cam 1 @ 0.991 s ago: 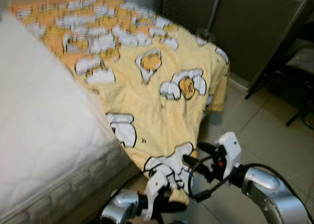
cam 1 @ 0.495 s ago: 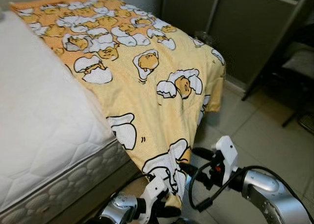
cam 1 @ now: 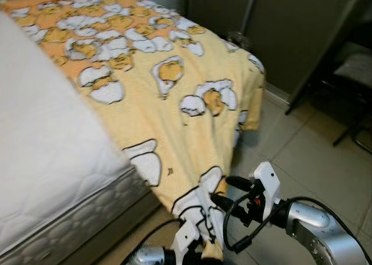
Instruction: Clean up the room
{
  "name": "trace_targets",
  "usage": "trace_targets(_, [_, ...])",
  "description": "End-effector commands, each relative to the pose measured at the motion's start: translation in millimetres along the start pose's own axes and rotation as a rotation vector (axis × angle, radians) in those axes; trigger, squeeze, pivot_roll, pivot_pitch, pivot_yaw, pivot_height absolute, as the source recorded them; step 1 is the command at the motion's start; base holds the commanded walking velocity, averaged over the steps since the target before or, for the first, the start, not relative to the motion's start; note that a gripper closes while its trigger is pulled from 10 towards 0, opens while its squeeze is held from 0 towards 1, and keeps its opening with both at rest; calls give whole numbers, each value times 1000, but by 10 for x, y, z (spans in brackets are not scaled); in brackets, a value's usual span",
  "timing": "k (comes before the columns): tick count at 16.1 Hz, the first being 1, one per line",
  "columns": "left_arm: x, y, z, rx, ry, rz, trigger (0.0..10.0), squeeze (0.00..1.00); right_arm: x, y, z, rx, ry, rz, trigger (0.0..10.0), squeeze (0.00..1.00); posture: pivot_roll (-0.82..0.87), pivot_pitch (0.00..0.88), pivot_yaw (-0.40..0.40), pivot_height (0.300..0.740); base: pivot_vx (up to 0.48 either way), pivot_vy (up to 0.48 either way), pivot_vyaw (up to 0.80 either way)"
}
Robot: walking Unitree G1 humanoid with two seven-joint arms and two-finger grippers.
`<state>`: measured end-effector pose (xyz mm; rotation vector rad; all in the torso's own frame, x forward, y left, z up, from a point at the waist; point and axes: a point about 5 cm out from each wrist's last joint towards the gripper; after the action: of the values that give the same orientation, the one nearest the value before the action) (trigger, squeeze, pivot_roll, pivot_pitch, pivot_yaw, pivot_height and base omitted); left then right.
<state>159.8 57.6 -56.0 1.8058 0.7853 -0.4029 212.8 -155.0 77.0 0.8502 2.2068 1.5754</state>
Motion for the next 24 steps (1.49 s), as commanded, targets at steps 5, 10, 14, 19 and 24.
trace_targets(5, [-42,-331,74,219,173,50,10000,1000,11,44,-7,-16,-2,-5,10000,125,-219,60,-58,704,0,0,0])
trace_targets(10, [0,-691,-156,374,356,126,10000,1000,9,38,-13,-12,-3,-8,10000,129,-214,51,-50,704,0,0,0])
trace_targets(14, [-80,-845,-213,277,457,71,10000,1000,-33,57,-9,-48,-76,-14,10000,129,-201,34,-44,704,0,0,0])
trace_targets(19, [834,1250,-950,-569,977,80,10000,0,-288,193,-6,-162,-403,-65,10000,110,-173,0,-38,704,0,0,0])
trace_targets(24, [671,1741,-975,-832,1062,172,10000,0,-366,197,-43,-236,-600,-73,10000,122,-164,0,-17,704,0,0,0])
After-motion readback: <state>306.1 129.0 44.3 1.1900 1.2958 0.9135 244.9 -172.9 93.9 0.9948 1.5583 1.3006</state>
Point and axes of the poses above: a point about 5 cm out from each wrist's last joint towards the gripper, its own z axis pointing out of the wrist towards the gripper, its own y axis along the axis of the wrist's last joint, x = y × z, and after that the axes turned 8 degrees about -z, right-handed
